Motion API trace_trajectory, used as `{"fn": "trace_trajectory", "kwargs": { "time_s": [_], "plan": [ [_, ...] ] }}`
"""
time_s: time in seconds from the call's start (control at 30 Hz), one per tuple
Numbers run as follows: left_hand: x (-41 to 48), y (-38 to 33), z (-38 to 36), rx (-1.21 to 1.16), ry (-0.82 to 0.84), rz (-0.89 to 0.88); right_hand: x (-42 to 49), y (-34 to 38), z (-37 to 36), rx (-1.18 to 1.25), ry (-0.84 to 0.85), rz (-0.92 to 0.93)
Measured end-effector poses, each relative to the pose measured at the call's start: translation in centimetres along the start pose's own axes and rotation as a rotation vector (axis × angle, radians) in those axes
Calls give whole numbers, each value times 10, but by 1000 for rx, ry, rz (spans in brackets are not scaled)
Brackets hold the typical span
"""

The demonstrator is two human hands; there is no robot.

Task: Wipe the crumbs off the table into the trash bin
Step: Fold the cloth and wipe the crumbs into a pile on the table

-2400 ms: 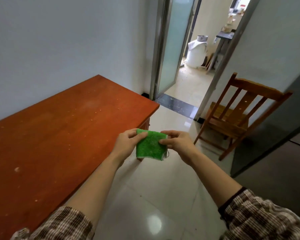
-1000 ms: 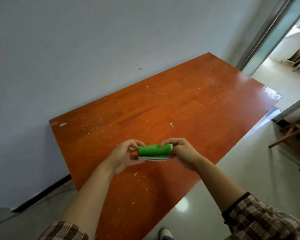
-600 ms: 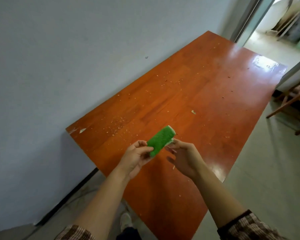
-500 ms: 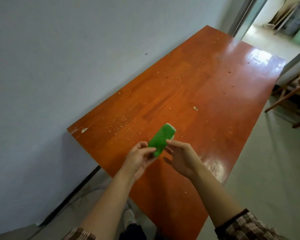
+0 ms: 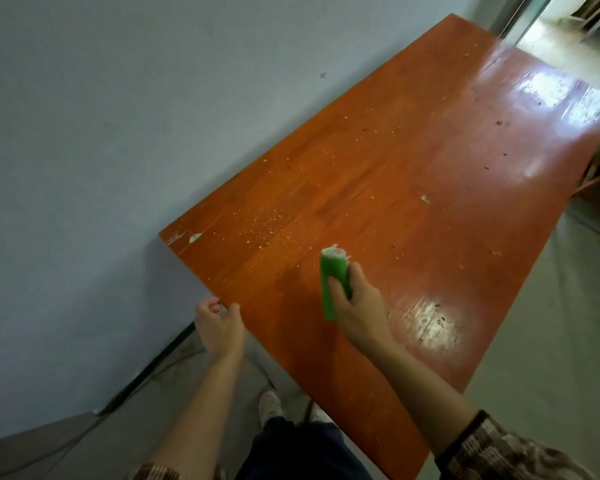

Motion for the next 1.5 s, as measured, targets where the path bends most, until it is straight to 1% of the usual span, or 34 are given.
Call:
{"fn": "trace_trajectory", "kwargs": {
  "time_s": [0.07,0.1,0.17,0.23,0.33,0.37,0.43,0.57,0.7,0.73,0.8,0.87,0.93,1.03,1.07,1.13,1.2,1.27,1.33,1.4,1.5],
  "plan": [
    [5,20,-4,27,100,70,-14,1,-34,-208,166,138],
    [5,26,-7,37,160,75,-20,1,-49,-301,229,201],
    [3,30,-10,78,243,31,-27,4,-70,-450,307,293],
    [5,29,-9,88,258,-1,-29,7,-84,-544,375,367],
    [6,25,-6,79,258,17,-22,4,-90,-682,439,470],
    [6,23,-7,73,265,17,-16,-2,-88,-711,425,489],
    [7,21,-7,78,297,9,0,-14,-74,-738,340,476],
    [13,19,-7,160,315,-18,45,-38,-32,-771,128,329],
    [11,16,-10,226,299,-42,84,-58,11,-863,-7,172],
    [11,17,-11,236,298,-41,89,-58,22,-844,-38,128],
    [10,16,-11,248,298,-34,90,-51,36,-675,-85,73],
    [10,15,-10,256,299,-19,77,-35,31,-486,-33,110],
    [12,14,-9,275,308,-4,55,-20,11,-402,114,151],
    [16,15,-6,279,339,6,22,0,-34,-402,340,246],
    [17,16,-6,270,356,3,13,8,-50,-415,382,307],
    [21,16,-5,265,396,-4,0,21,-76,-449,410,442],
    [29,15,-6,273,459,-8,-1,20,-96,-521,398,531],
    [32,11,-6,268,549,13,9,10,-100,-596,365,547],
    [39,9,-5,270,634,37,28,0,-93,-598,294,500],
    [40,8,-4,269,690,47,48,-7,-75,-596,185,452],
    [40,7,-5,262,729,39,84,-18,-46,-668,43,305]
  ]
}}
Point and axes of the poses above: each hand's wrist, its own x-axis towards the middle knuckle, its own z-axis out of the back of the hand, y = z × x, the point moved 5 cm from there along x, towards the middle knuckle, and after that the axes turned 1 degree about x, right-handed, at the moved point
